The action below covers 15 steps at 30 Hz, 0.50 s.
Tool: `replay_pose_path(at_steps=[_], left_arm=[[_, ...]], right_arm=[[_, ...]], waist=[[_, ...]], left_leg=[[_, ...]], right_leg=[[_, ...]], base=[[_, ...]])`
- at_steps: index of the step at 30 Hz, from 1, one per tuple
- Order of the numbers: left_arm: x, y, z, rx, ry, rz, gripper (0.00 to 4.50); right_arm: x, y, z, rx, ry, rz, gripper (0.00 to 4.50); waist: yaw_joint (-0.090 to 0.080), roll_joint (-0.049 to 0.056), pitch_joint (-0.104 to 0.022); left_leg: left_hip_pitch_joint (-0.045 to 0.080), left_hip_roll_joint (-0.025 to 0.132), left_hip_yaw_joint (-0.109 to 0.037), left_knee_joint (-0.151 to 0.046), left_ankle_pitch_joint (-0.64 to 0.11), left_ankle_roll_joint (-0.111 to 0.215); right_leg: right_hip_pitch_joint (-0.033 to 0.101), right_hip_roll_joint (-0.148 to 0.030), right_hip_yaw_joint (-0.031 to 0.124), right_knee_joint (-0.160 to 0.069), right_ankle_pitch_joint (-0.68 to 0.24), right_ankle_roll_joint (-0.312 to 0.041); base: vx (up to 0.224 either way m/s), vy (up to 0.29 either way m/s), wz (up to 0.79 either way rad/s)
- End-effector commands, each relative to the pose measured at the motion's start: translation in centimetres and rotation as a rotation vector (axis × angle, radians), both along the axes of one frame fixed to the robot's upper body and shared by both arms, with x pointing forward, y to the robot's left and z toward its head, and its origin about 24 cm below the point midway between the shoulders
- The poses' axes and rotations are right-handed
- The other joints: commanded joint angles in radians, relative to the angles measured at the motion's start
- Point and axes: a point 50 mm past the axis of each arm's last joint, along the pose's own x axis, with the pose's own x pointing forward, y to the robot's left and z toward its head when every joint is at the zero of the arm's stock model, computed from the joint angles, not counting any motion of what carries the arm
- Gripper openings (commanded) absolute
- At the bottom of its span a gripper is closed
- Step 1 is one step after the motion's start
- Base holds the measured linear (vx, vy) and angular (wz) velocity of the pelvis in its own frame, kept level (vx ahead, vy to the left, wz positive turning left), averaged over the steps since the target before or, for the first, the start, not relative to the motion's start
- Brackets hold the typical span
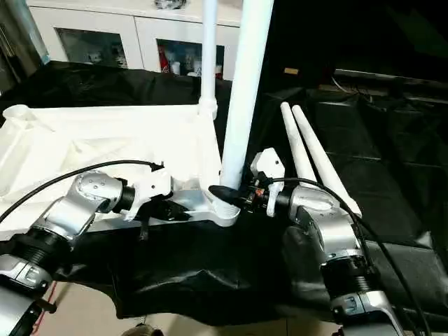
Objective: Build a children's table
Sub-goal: Insert table leg to table base
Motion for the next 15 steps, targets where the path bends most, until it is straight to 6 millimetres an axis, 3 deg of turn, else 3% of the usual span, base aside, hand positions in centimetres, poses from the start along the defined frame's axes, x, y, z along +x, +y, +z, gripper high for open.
replay_pose_path(at_steps=[1,3,5,8,12,14,15], left_arm=[[0.3,-0.7,1.3,-0.054,-0.055,-0.01,0.0],[0.5,-0.7,1.3,-0.055,-0.059,0.018,0.0],[1.3,-0.8,1.6,-0.065,-0.069,0.1,0.0],[2.1,-1.3,2.1,-0.077,-0.074,0.169,0.0],[3.7,-3.2,3.0,-0.087,-0.101,0.294,0.0],[3.9,-3.6,3.1,-0.088,-0.107,0.314,0.0],[4.5,-4.9,3.2,-0.084,-0.116,0.372,0.0]], right_arm=[[-1.0,0.5,-3.2,-0.047,0.128,-0.001,1.86],[-0.7,0.5,-3.3,-0.045,0.123,-0.043,1.86],[0.4,0.5,-3.9,-0.056,0.127,-0.198,1.86],[1.4,0.8,-4.5,-0.059,0.145,-0.344,1.86],[2.9,2.4,-4.7,-0.041,0.184,-0.499,1.86],[3.1,2.7,-4.8,-0.04,0.196,-0.521,1.86],[3.6,3.5,-4.8,-0.038,0.221,-0.582,1.86]], waist=[[0.0,0.006,-0.062],[-0.001,0.007,-0.061],[-0.005,0.009,-0.058],[-0.017,0.01,-0.054],[-0.03,0.014,-0.052],[-0.027,0.011,-0.055],[-0.027,0.01,-0.054]], left_leg=[[0.026,0.038,-0.022,-0.073,-0.278,-0.001],[0.027,0.038,-0.022,-0.073,-0.289,-0.005],[0.029,0.037,-0.023,-0.075,-0.313,-0.016],[0.032,0.034,-0.03,-0.078,-0.363,-0.044],[0.033,0.032,-0.031,-0.078,-0.388,-0.047],[0.033,0.032,-0.032,-0.077,-0.371,-0.047],[0.031,0.03,-0.029,-0.076,-0.364,-0.041]], right_leg=[[0.037,-0.079,0.042,-0.08,-0.176,-0.227],[0.035,-0.08,0.042,-0.082,-0.197,-0.226],[0.032,-0.08,0.042,-0.086,-0.245,-0.219],[0.028,-0.085,0.039,-0.099,-0.392,-0.184],[0.019,-0.081,0.04,-0.104,-0.407,-0.178],[0.024,-0.083,0.039,-0.103,-0.392,-0.178],[0.022,-0.082,0.04,-0.104,-0.38,-0.181]], base=[[0.0,0.0,0.0],[0.0,0.0,0.0],[0.0,0.0,0.0],[0.0,0.0,0.0],[0.0,0.0,0.0],[0.0,0.0,0.0],[0.0,0.0,0.0]])
